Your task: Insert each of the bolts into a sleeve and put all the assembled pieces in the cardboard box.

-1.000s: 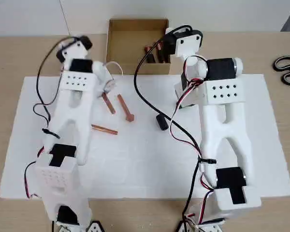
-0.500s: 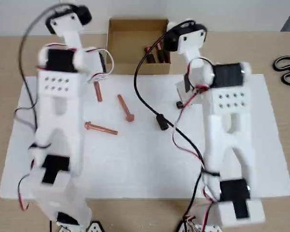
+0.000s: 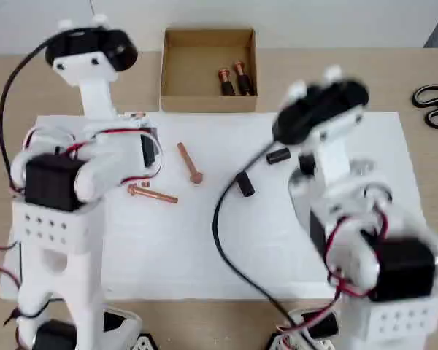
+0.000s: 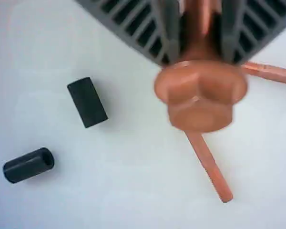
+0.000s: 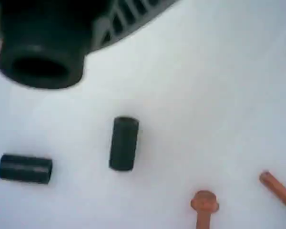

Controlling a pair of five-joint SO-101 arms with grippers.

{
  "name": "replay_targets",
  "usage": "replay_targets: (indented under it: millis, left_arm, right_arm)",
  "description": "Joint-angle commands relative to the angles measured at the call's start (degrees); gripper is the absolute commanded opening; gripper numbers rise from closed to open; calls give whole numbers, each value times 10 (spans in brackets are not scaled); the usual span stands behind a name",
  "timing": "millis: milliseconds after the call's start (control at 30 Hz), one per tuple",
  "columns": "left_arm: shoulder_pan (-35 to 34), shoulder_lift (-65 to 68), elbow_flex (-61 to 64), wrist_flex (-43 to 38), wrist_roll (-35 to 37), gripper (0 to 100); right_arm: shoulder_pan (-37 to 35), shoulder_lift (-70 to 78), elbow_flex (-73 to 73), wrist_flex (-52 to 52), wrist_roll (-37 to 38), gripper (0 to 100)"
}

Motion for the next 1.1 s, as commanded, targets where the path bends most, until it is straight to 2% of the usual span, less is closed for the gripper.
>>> replay_targets:
  millis: [0, 67, 300, 433, 500, 600, 767, 867, 1067]
  left_arm:
    - [3, -62, 91, -89, -5, 6]
    - [4, -89, 153, -154, -5, 6]
    - [7, -162, 357, -366, -2, 6]
    - [8, -196, 435, -455, -2, 6]
    - [8, -213, 468, -496, -2, 6]
    - [24, -236, 508, -542, -2, 6]
    - [83, -253, 538, -572, -2, 6]
    - [96, -253, 538, -573, -2, 6]
    - [94, -257, 532, -577, 18, 6]
  right_arm:
    - [1, -79, 153, -62, -5, 3]
    - [1, -110, 236, -138, -5, 3]
    - [0, -182, 485, -501, -8, 3]
    - [-1, -204, 595, -617, -9, 3]
    - [-5, -211, 640, -637, -10, 3]
    - [-56, -226, 698, -640, -11, 3]
    - [-167, -265, 736, -641, -131, 3]
    - [-178, -285, 737, -639, -175, 3]
    - [-181, -332, 764, -619, -176, 3]
